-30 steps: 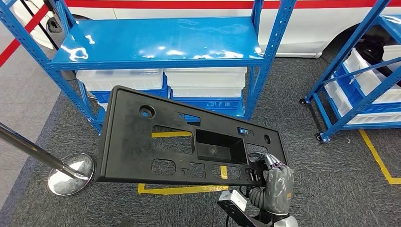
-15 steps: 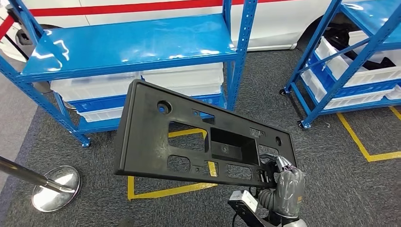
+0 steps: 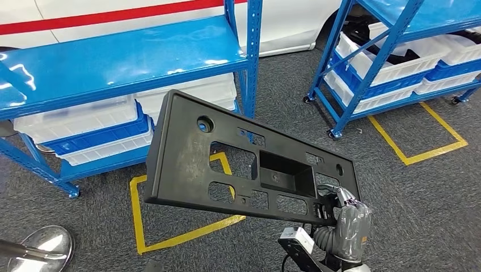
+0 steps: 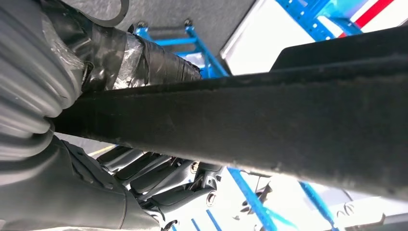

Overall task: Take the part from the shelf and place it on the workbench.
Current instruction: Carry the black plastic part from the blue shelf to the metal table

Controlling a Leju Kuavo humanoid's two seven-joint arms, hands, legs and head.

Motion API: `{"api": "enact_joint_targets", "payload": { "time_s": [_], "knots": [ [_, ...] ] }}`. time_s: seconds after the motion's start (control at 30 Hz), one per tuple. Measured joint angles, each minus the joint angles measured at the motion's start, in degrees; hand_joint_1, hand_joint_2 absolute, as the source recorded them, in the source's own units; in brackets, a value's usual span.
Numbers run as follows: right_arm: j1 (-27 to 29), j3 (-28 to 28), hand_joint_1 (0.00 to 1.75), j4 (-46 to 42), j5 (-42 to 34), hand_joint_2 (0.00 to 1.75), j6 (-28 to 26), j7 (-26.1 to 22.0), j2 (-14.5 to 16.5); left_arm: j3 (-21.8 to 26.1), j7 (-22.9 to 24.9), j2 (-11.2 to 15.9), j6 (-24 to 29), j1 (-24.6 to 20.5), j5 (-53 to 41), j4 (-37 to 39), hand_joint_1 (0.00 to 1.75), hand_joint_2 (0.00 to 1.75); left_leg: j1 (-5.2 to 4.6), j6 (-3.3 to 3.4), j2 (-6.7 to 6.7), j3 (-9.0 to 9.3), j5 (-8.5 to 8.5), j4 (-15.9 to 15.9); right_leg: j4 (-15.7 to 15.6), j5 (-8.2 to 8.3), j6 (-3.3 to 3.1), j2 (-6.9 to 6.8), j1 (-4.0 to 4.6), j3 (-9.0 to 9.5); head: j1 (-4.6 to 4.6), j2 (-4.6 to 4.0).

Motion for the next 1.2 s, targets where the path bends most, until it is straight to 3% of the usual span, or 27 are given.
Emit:
{"api": "enact_joint_targets", "payload": {
  "time_s": [0.07, 0.13, 0.17, 0.2, 0.23, 0.27, 0.33, 0.4, 0.47, 0.53, 0.57, 0.63, 0.67, 0.7, 0.73, 0.77, 0.83, 0.87, 0.93, 0.97, 1.0, 1.07, 1.13, 1.2],
  "knots": [
    [0.2, -0.5, 1.75, -0.2, -0.22, 1.75, -0.06, -0.2, 0.01, 0.05, -0.01, -0.08, -0.01, -0.05, -0.01, 0.0, 0.0, 1.75, 0.32, 0.36, 1.52, 0.31, 0.54, -0.9, 3.14, -2.15, 0.44, -2.72, 0.33, -1.42, 0.14, 0.0],
    [0.21, -0.71, 1.75, -0.25, -0.37, 1.75, -0.08, -0.29, 0.02, 0.09, -0.02, -0.1, -0.02, 0.02, -0.03, -0.01, 0.0, 1.75, 0.21, 0.56, 3.1, 0.37, 0.57, -0.97, 10.0, -5.81, 0.82, -5.61, 0.26, -4.48, 0.27, -0.01],
    [0.26, -0.77, 1.75, -0.24, -0.4, 1.75, -0.08, -0.32, 0.02, 0.11, -0.02, -0.1, -0.02, 0.1, -0.02, 0.0, 0.0, 1.75, 0.17, 0.57, 3.94, 0.34, 0.51, -0.89, 13.06, -6.97, 1.03, -6.15, 0.12, -5.83, 0.27, -0.01],
    [0.35, -0.83, 1.75, -0.23, -0.42, 1.75, -0.08, -0.33, 0.02, 0.13, -0.01, -0.1, -0.02, 0.15, -0.02, 0.0, 0.0, 1.75, 0.17, 0.54, 4.77, 0.34, 0.4, -0.82, 14.43, -7.1, 1.21, -6.45, -0.04, -6.36, 0.27, -0.01],
    [0.42, -0.92, 1.75, -0.23, -0.44, 1.75, -0.08, -0.33, 0.02, 0.15, -0.01, -0.11, -0.02, 0.16, -0.02, 0.0, 0.0, 1.75, 0.19, 0.46, 5.55, 0.38, 0.27, -0.73, 13.63, -6.2, 1.35, -6.73, -0.21, -5.77, 0.27, -0.01],
    [0.47, -0.99, 1.75, -0.23, -0.47, 1.75, -0.08, -0.34, 0.02, 0.16, -0.01, -0.13, -0.02, 0.12, -0.02, 0.0, 0.0, 1.75, 0.23, 0.3, 6.25, 0.44, 0.08, -0.58, 10.74, -4.51, 1.45, -7.23, -0.35, -4.1, 0.27, -0.01],
    [0.47, -1.12, 1.75, -0.26, -0.52, 1.75, -0.08, -0.38, 0.03, 0.18, -0.01, -0.16, -0.02, 0.01, -0.01, -0.01, 0.0, 1.75, 0.08, -0.3, 7.4, 0.59, -0.48, -0.05, 3.3, -2.0, 1.33, -9.56, -0.29, -0.06, 0.26, -0.01],
    [0.5, -1.26, 1.75, -0.34, -0.57, 1.75, -0.08, -0.4, 0.11, 0.18, -0.02, -0.16, 0.01, -0.08, -0.01, -0.01, 0.0, 1.75, -0.26, -0.89, 8.23, 0.73, -0.92, 0.29, 0.11, -1.7, 0.62, -10.82, 0.06, 1.47, 0.21, -0.02],
    [0.57, -1.4, 1.75, -0.43, -0.6, 1.75, -0.09, -0.42, 0.23, 0.19, -0.02, -0.17, 0.02, -0.1, -0.01, -0.01, 0.0, 1.75, -0.3, -1.35, 9.0, 1.02, -1.09, 0.21, 0.1, -1.64, -0.27, -9.73, 0.24, 1.3, 0.17, -0.01],
    [0.68, -1.49, 1.75, -0.51, -0.61, 1.75, -0.11, -0.49, 0.34, 0.21, -0.01, -0.18, 0.03, -0.16, -0.01, -0.01, 0.0, 1.75, -0.06, -1.85, 7.79, 0.81, -2.29, 1.27, -0.17, -1.4, -1.0, -8.66, 0.15, 1.38, 0.16, 0.01],
    [0.73, -1.53, 1.75, -0.55, -0.61, 1.75, -0.13, -0.56, 0.42, 0.22, -0.01, -0.19, 0.04, -0.17, -0.01, -0.01, 0.0, 1.75, 0.03, -2.0, 6.47, -0.03, -3.81, 3.36, -0.3, -1.26, -1.35, -8.15, 0.08, 1.43, 0.16, 0.0],
    [0.81, -1.68, 1.75, -0.58, -0.61, 1.75, -0.16, -0.69, 0.61, 0.24, -0.01, -0.18, 0.05, -0.08, -0.01, 0.0, 0.0, 1.75, 0.06, -2.0, 4.14, -3.34, -7.78, 10.83, -0.34, -1.13, -1.76, -7.0, 0.2, 1.43, 0.15, -0.01],
    [0.88, -1.76, 1.75, -0.57, -0.61, 1.75, -0.16, -0.73, 0.7, 0.26, 0.01, -0.17, 0.04, 0.02, -0.01, 0.0, 0.0, 1.75, 0.03, -1.91, 3.81, -5.15, -9.14, 14.62, -0.32, -1.11, -1.87, -6.33, 0.33, 1.41, 0.16, -0.01],
    [0.97, -1.83, 1.75, -0.57, -0.61, 1.75, -0.16, -0.75, 0.76, 0.3, 0.03, -0.17, 0.04, 0.11, -0.01, 0.0, 0.0, 1.75, 0.01, -1.76, 3.69, -6.36, -9.38, 16.89, -0.29, -1.1, -1.91, -5.55, 0.47, 1.44, 0.16, -0.01],
    [1.06, -1.88, 1.75, -0.56, -0.61, 1.75, -0.16, -0.76, 0.8, 0.32, 0.05, -0.17, 0.04, 0.16, -0.01, 0.0, 0.0, 1.75, -0.01, -1.52, 3.62, -6.58, -8.36, 16.84, -0.26, -1.1, -1.92, -4.73, 0.59, 1.52, 0.16, 0.0],
    [1.12, -1.91, 1.75, -0.56, -0.61, 1.75, -0.16, -0.76, 0.82, 0.34, 0.08, -0.17, 0.04, 0.17, -0.01, 0.0, 0.0, 1.75, -0.08, -1.18, 3.37, -5.82, -6.34, 14.56, -0.24, -1.1, -1.92, -3.88, 0.68, 1.63, 0.16, 0.0],
    [1.15, -1.93, 1.75, -0.61, -0.61, 1.75, -0.17, -0.77, 0.9, 0.38, 0.09, -0.14, 0.04, 0.16, -0.01, 0.0, 0.0, 1.75, -0.22, -0.26, 1.38, -2.9, -1.86, 6.92, -0.18, -1.09, -1.88, -2.33, 0.81, 1.78, 0.17, 0.0],
    [1.15, -1.94, 1.75, -0.66, -0.61, 1.75, -0.19, -0.78, 0.96, 0.42, 0.1, -0.1, 0.04, 0.17, 0.0, 0.01, 0.0, 1.75, -0.27, 0.03, 0.25, -1.74, -0.63, 3.89, -0.11, -1.05, -1.78, -1.64, 0.79, 1.68, 0.18, 0.0],
    [1.25, -1.98, 1.75, -0.8, -0.63, 1.75, -0.26, -0.84, 1.07, 0.48, 0.13, -0.05, 0.04, 0.08, 0.01, 0.02, 0.0, 1.75, -0.38, 0.18, -0.78, -0.84, -0.32, 1.48, -0.11, -0.77, -1.27, -0.5, 0.55, 1.19, 0.19, 0.0],
    [1.4, -2.05, 1.75, -0.89, -0.65, 1.75, -0.28, -0.89, 1.09, 0.49, 0.13, -0.06, 0.04, 0.0, 0.02, 0.01, 0.0, 1.75, -0.41, 0.14, -0.33, -0.66, -0.24, 0.95, -0.26, -0.54, -0.89, 0.11, 0.4, 0.99, 0.18, 0.0],
    [1.61, -2.17, 1.75, -0.96, -0.67, 1.75, -0.31, -0.97, 1.12, 0.52, 0.14, -0.08, 0.05, -0.07, 0.02, 0.01, 0.0, 1.75, -0.33, 0.19, 0.33, -0.47, -0.02, 0.48, -0.22, -0.53, -0.5, -0.04, 0.4, 0.79, 0.17, -0.01],
    [1.86, -2.46, 1.75, -1.08, -0.7, 1.75, -0.33, -1.14, 1.14, 0.59, 0.13, -0.11, 0.07, -0.09, 0.02, -0.01, 0.0, 1.75, -0.09, 0.56, 1.62, -0.14, 0.58, -0.54, 1.72, -1.98, 0.09, -2.23, 0.67, -0.2, 0.3, -0.01],
    [1.88, -2.69, 1.75, -1.14, -0.75, 1.75, -0.34, -1.28, 1.17, 0.66, 0.12, -0.13, 0.08, 0.0, 0.02, 0.01, 0.0, 1.75, -0.14, 0.9, 2.99, -0.07, 0.77, -0.85, 8.0, -5.52, 0.49, -5.26, 0.62, -3.08, 0.45, -0.01],
    [2.0, -2.87, 1.75, -1.15, -0.79, 1.75, -0.33, -1.42, 1.2, 0.78, 0.12, -0.13, 0.09, 0.11, 0.03, 0.01, 0.0, 1.75, -0.28, 1.0, 4.49, -0.15, 0.65, -0.71, 13.87, -7.7, 0.85, -6.33, 0.26, -5.7, 0.48, -0.02]
  ]
}}
